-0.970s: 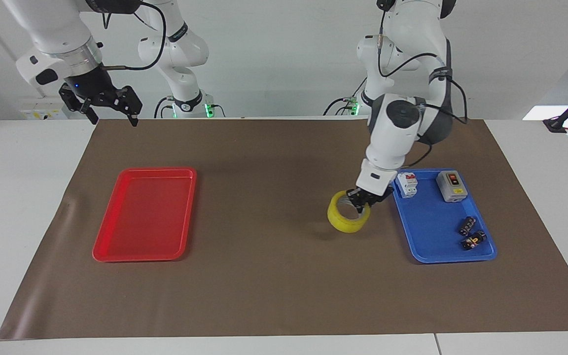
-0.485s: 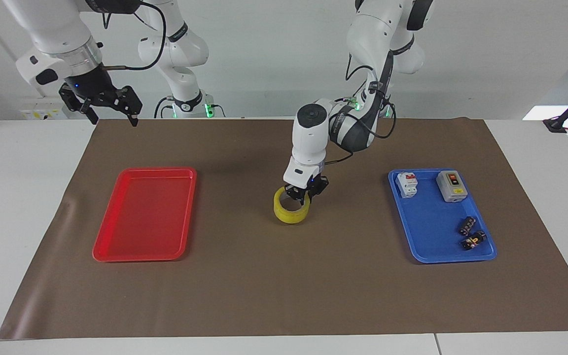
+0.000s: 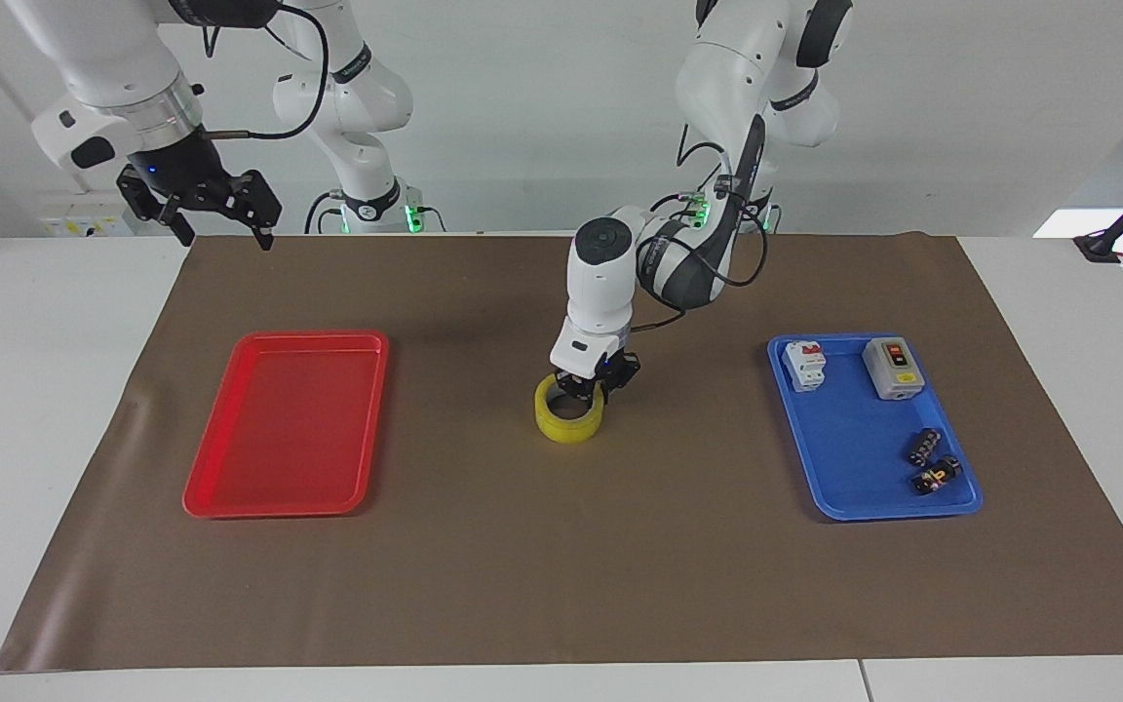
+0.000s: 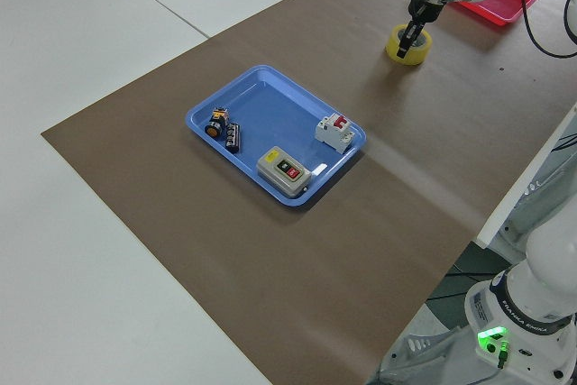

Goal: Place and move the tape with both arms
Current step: 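Lift the tape with the left gripper and carry it toward the table center, then release the tape on the table while the right gripper reaches toward it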

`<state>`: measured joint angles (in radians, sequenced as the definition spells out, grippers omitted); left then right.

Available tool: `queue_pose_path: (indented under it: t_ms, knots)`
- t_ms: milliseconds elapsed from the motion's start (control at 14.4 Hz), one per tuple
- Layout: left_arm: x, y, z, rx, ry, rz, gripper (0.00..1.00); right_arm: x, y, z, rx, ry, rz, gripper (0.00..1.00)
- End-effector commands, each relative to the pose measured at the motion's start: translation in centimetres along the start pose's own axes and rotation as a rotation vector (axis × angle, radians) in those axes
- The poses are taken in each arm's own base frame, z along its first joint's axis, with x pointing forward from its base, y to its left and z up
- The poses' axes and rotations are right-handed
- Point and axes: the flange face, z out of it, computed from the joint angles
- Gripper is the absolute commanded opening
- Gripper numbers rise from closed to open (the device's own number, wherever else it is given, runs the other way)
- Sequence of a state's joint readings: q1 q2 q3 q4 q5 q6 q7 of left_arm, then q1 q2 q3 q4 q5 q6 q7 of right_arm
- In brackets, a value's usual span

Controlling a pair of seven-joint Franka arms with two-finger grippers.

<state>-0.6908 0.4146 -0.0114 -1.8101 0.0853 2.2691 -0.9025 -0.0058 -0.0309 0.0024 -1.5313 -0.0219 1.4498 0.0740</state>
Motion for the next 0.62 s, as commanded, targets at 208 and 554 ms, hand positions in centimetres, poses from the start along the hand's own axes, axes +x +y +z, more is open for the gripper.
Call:
queue_pose_path:
  t_ms: [208,554]
  knots:
    - [2.3,-5.0,-6.3,-0.035,0.073,-0.031,1.0,-0.6,0.2,0.0,-0.005,-0.01,-0.015,1.0]
    - [6.3,-15.7,-11.9,0.044,0.02,0.076,1.0,-0.3,-0.2,-0.1,-0.004,0.011,-0.014,1.0]
